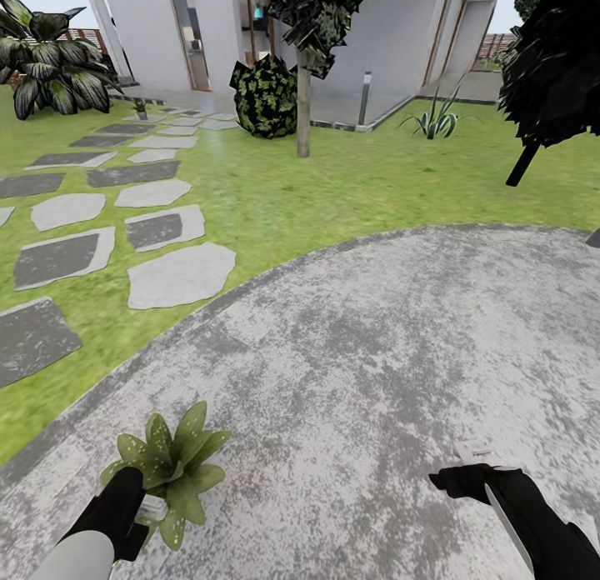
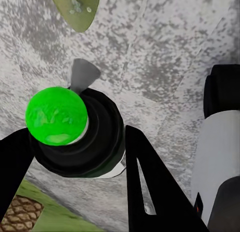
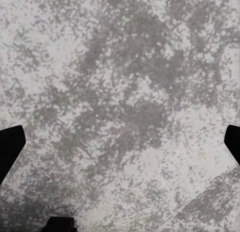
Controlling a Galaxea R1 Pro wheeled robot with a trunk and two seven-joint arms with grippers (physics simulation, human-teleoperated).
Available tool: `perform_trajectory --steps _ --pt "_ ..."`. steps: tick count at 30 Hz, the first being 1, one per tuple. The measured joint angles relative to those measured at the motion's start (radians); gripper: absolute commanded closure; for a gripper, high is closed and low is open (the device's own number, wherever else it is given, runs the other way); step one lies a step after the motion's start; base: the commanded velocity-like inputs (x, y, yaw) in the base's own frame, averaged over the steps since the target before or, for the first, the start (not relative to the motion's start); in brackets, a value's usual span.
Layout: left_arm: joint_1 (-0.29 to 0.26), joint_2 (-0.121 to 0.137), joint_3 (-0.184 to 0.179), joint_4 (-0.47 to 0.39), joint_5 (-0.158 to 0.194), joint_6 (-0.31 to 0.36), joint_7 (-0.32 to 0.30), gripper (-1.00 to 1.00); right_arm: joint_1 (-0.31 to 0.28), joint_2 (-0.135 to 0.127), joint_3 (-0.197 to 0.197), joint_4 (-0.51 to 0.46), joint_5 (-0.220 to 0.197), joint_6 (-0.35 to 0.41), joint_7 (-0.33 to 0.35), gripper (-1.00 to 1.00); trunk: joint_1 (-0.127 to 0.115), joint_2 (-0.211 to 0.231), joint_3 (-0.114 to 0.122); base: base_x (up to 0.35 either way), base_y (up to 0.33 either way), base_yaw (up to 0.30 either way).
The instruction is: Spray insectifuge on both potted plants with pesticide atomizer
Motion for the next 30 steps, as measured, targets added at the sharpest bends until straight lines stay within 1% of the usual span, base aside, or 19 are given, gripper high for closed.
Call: perform_trajectory --steps 4,12,15,16,17,18,20,22,24,27,30 --pt "0.0 -0.001 0.0 0.0 0.0 0.001 0.0 1.0 0.0 0.0 -0.001 0.0 0.0 0.0 0.0 -1.0 0.0 0.0 0.0 0.0 0.0 0.132" --pt "0.0 -0.006 0.0 -0.002 0.001 0.001 0.0 1.0 0.0 0.0 0.001 0.0 0.0 0.0 0.0 -1.0 0.0 0.0 -0.003 0.0 0.0 0.23" --pt "0.0 -0.008 0.0 -0.03 0.004 0.0 0.0 1.0 0.0 0.0 0.001 0.0 0.0 0.0 0.0 -1.0 0.0 0.0 -0.004 0.0 0.0 0.237" --pt "0.0 -0.015 0.001 -0.046 0.024 0.001 0.0 1.0 0.0 0.0 0.001 0.0 0.0 0.0 0.0 -1.0 0.0 0.0 -0.004 0.0 0.0 0.237" --pt "0.0 -0.028 0.001 -0.062 0.071 0.001 -0.001 1.0 0.0 0.001 0.001 0.0 0.0 0.0 0.0 -1.0 0.0 0.0 -0.005 0.0 0.0 0.237" --pt "0.0 -0.035 0.0 -0.07 0.102 0.0 0.0 1.0 0.0 0.001 0.001 0.0 0.0 0.0 0.0 -1.0 0.0 0.0 -0.005 0.0 0.0 0.237" --pt "0.0 -0.041 0.0 -0.076 0.124 -0.002 0.0 1.0 0.0 0.001 0.002 0.0 0.0 0.0 0.0 -1.0 0.0 0.0 -0.006 0.0 0.0 0.237" --pt "0.0 -0.045 -0.001 -0.079 0.137 -0.002 0.0 1.0 0.0 0.002 0.002 0.0 0.001 0.0 0.0 -1.0 0.0 0.0 -0.007 0.0 0.0 0.237" --pt "0.0 -0.053 -0.003 -0.079 0.143 -0.003 -0.001 1.0 0.0 0.002 0.003 0.0 0.001 0.0 0.0 -1.0 0.0 0.0 -0.007 0.0 0.0 0.237" --pt "0.0 -0.074 -0.004 -0.079 0.148 -0.003 -0.001 1.0 0.0 0.002 0.003 0.0 0.001 0.0 0.0 -1.0 0.0 0.0 -0.008 0.0 0.0 0.236" --pt "0.0 -0.082 -0.005 -0.079 0.143 -0.004 -0.001 1.0 0.0 0.002 0.003 0.0 0.001 0.0 0.0 -1.0 0.0 0.0 -0.01 0.0 0.0 0.213"
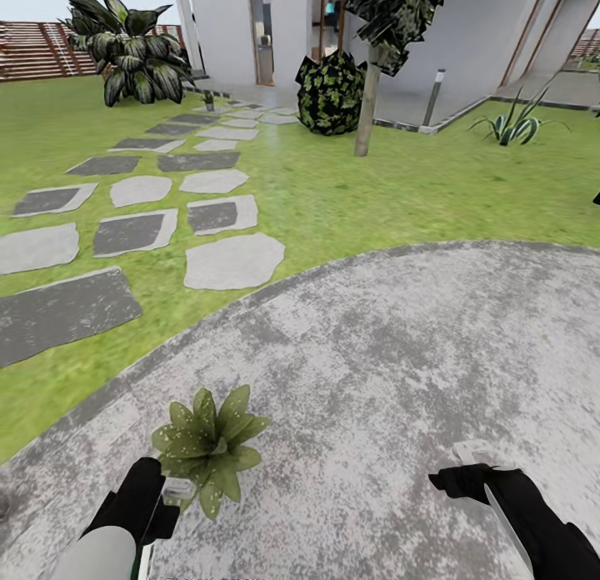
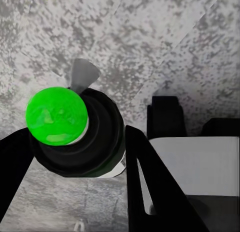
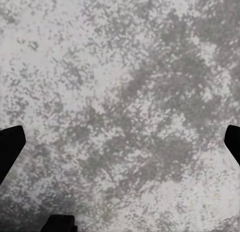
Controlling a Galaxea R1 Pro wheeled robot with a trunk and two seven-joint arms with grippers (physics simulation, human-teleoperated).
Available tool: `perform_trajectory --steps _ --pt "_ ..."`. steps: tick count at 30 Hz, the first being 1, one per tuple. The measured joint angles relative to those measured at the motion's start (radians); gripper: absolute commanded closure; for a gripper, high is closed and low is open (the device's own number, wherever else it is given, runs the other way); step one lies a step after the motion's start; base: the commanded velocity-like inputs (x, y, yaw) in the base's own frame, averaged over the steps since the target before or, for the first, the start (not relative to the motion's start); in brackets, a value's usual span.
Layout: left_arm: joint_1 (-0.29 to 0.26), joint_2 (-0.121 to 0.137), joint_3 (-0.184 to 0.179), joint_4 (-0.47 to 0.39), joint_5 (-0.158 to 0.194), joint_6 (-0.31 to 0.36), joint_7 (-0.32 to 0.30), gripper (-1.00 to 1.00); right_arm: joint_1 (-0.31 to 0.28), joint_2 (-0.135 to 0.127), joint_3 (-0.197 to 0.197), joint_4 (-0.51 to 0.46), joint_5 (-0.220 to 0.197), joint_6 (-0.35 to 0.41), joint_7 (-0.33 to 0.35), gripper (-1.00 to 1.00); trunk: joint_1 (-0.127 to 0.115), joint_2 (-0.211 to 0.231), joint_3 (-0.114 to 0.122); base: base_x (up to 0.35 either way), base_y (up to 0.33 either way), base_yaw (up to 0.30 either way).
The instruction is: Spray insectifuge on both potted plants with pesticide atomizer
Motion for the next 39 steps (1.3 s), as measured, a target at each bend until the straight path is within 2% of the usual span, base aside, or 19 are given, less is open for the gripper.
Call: perform_trajectory --steps 14,21,28,32,39 --pt "0.0 -0.004 -0.002 0.0 -0.001 0.001 0.0 1.0 0.0 -0.003 -0.004 0.0 -0.003 0.0 0.0 -1.0 0.0 0.0 -0.001 0.0 -0.025 0.015" --pt "0.0 -0.004 -0.002 -0.001 -0.003 0.0 0.0 1.0 0.0 -0.003 -0.005 0.0 -0.004 0.001 0.0 -1.0 0.0 0.0 -0.001 0.0 -0.303 0.013" --pt "0.0 -0.004 -0.003 -0.001 -0.003 0.001 0.0 1.0 0.0 -0.003 -0.005 0.0 -0.004 0.001 0.0 -1.0 0.0 0.0 -0.001 0.0 -0.317 0.211" --pt "0.0 -0.004 -0.001 -0.07 -0.006 0.003 0.001 1.0 0.0 -0.002 -0.004 0.0 -0.002 0.0 0.0 -1.0 0.0 0.0 -0.001 0.0 -0.16 0.198" --pt "0.0 -0.004 -0.001 -0.086 -0.003 0.004 0.001 1.0 0.0 -0.002 -0.003 0.0 -0.001 0.0 0.0 -1.0 0.0 0.0 -0.001 0.0 -0.007 0.013"
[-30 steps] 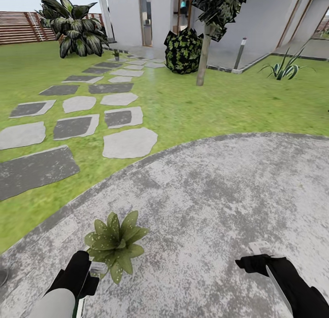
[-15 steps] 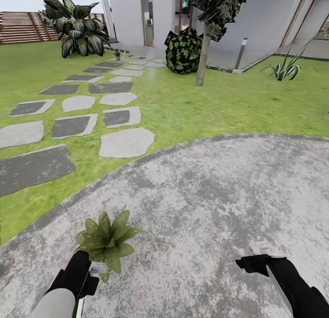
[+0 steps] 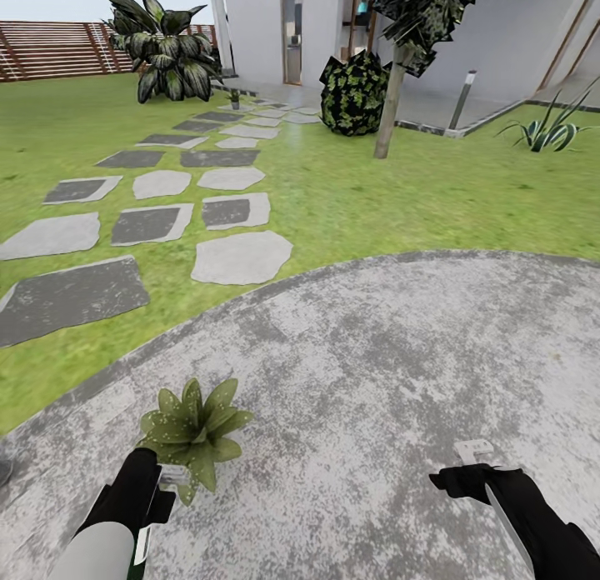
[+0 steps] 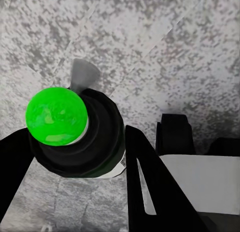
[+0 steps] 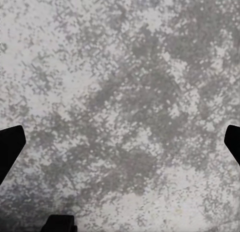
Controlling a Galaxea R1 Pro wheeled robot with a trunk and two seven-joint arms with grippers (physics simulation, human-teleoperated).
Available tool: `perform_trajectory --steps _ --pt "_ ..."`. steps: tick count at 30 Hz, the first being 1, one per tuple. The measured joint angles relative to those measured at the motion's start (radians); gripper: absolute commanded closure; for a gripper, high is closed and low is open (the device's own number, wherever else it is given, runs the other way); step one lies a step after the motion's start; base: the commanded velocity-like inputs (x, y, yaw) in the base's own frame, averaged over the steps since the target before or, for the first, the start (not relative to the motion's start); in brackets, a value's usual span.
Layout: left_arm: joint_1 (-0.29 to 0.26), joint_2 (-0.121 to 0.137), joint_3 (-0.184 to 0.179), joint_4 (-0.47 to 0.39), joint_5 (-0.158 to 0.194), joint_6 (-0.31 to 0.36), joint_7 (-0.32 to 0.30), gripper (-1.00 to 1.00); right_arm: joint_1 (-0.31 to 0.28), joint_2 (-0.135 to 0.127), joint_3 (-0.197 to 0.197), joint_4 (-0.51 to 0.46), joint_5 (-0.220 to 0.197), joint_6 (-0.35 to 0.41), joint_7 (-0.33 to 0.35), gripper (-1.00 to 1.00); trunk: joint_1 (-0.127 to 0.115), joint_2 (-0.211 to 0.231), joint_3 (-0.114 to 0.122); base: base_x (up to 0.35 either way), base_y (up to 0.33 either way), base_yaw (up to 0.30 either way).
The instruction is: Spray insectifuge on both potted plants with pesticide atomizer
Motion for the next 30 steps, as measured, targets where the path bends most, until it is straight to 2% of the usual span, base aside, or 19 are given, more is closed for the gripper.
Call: perform_trajectory --steps 4,11,21,30 --pt "0.0 0.0 0.001 0.001 0.001 0.0 0.0 1.0 0.0 -0.001 -0.003 0.001 -0.004 0.0 0.0 -1.0 0.0 0.0 0.0 0.0 0.0 0.073" --pt "0.0 -0.001 -0.001 0.0 0.002 0.0 0.0 1.0 0.0 -0.001 -0.002 0.002 -0.004 0.0 0.0 -1.0 0.0 0.0 0.0 0.017 -0.017 0.236" --pt "0.0 -0.015 0.0 -0.001 -0.003 0.001 0.001 1.0 0.0 0.0 0.001 0.001 0.001 0.001 -0.001 -1.0 0.0 0.0 0.0 0.214 -0.2 0.206" --pt "0.0 -0.021 -0.003 -0.003 -0.002 0.001 0.001 1.0 0.0 0.0 0.001 0.002 -0.001 -0.008 -0.001 -1.0 0.0 0.0 0.0 0.018 -0.017 0.138"
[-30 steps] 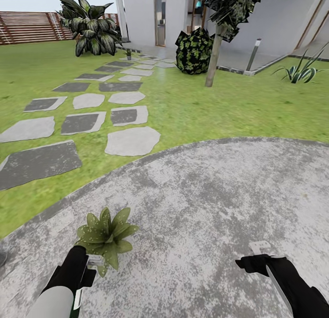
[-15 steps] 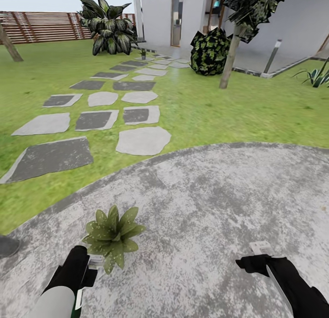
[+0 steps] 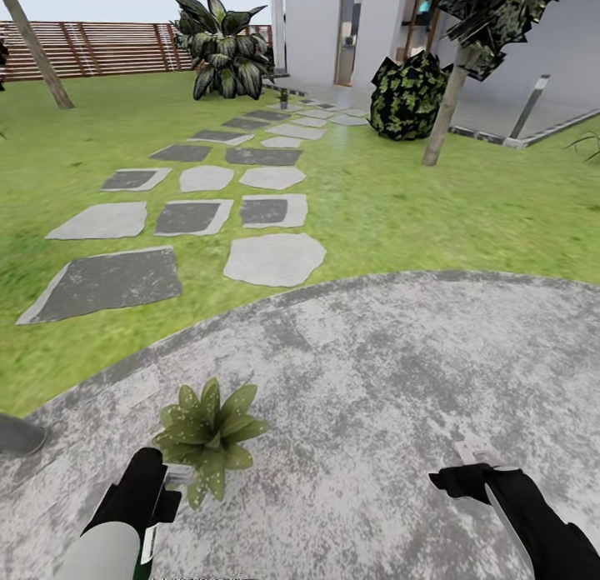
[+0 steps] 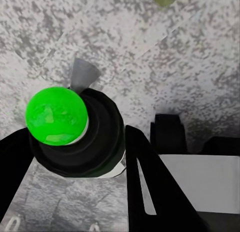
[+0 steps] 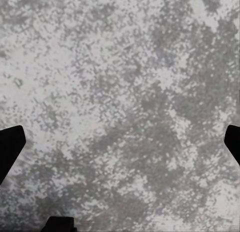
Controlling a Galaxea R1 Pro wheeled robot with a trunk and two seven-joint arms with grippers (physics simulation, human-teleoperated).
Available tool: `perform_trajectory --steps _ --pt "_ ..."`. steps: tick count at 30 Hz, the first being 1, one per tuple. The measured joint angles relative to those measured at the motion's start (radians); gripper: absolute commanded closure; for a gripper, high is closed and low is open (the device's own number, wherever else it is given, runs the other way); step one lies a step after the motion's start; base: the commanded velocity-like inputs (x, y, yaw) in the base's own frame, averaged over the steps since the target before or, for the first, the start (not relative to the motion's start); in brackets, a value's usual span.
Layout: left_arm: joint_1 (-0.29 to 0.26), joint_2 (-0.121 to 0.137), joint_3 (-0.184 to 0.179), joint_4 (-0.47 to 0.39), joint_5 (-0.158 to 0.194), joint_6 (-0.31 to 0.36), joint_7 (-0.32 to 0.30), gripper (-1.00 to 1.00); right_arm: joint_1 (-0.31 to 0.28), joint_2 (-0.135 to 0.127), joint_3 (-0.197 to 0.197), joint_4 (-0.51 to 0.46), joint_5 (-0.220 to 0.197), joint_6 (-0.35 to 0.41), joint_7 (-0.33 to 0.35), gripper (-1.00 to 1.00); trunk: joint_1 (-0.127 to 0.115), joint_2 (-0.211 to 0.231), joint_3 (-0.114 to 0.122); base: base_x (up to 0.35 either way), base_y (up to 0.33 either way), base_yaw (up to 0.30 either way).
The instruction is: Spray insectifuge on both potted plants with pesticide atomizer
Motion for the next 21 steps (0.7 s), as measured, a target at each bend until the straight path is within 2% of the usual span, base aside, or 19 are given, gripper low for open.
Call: perform_trajectory --steps 2,4,7,9,12,15,21 --pt "0.0 -0.001 0.0 -0.02 -0.002 0.0 0.0 1.0 0.0 0.0 0.0 0.0 0.0 -0.001 0.0 -1.0 0.0 0.0 0.0 0.0 0.0 0.236" --pt "0.0 -0.003 0.0 -0.078 -0.003 0.002 0.0 1.0 0.0 0.0 0.001 0.0 0.001 -0.001 0.0 -1.0 0.0 0.0 -0.001 0.0 0.0 0.239" --pt "0.0 -0.022 -0.004 -0.104 0.003 0.039 0.0 1.0 0.0 0.0 0.001 0.0 0.001 -0.001 0.0 -1.0 0.0 0.0 -0.002 0.0 0.0 0.239" --pt "0.0 -0.035 -0.044 -0.105 0.001 0.048 0.0 1.0 0.0 0.0 0.001 0.0 0.001 -0.001 0.0 -1.0 0.0 0.0 -0.003 0.0 0.0 0.187" --pt "0.0 -0.038 -0.1 -0.104 0.0 0.051 -0.001 1.0 0.0 0.0 0.001 0.0 0.001 -0.001 0.0 -1.0 0.0 0.0 -0.003 0.0 0.0 0.047" --pt "0.0 -0.047 -0.115 -0.104 0.0 0.052 -0.001 1.0 0.0 0.0 0.001 0.0 0.001 -0.001 0.001 -1.0 0.0 0.0 -0.003 0.021 -0.044 0.007" --pt "0.0 -0.058 -0.122 -0.105 -0.004 0.051 -0.001 1.0 0.0 0.0 0.001 0.0 0.001 0.0 0.0 -1.0 0.0 0.0 -0.003 0.112 -0.289 0.001"
